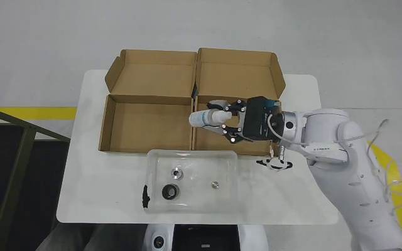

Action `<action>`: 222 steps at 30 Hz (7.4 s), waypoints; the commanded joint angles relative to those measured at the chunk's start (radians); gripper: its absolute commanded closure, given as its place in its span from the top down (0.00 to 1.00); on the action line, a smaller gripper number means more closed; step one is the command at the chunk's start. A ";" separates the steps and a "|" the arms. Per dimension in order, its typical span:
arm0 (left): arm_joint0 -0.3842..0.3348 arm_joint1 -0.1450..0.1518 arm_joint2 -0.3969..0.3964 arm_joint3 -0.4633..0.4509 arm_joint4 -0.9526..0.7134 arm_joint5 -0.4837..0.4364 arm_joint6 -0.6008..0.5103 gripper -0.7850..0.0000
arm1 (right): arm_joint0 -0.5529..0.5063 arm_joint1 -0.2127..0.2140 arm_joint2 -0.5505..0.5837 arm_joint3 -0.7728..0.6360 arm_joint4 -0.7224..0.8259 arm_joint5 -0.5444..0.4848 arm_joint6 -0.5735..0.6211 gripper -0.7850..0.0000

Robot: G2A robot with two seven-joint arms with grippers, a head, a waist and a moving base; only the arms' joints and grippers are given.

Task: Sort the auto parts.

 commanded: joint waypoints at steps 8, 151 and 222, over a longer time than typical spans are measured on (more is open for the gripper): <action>0.000 0.000 0.000 0.000 0.000 0.000 0.000 1.00 | 0.040 -0.005 -0.047 0.122 -0.012 0.001 0.018 0.00; 0.000 0.000 0.000 0.000 0.000 0.000 0.000 1.00 | 0.054 0.074 -0.555 0.028 -0.216 0.051 0.551 0.49; 0.000 0.000 0.000 0.000 0.000 0.000 0.000 1.00 | 0.154 0.107 -0.399 -0.105 -0.265 0.108 0.190 0.00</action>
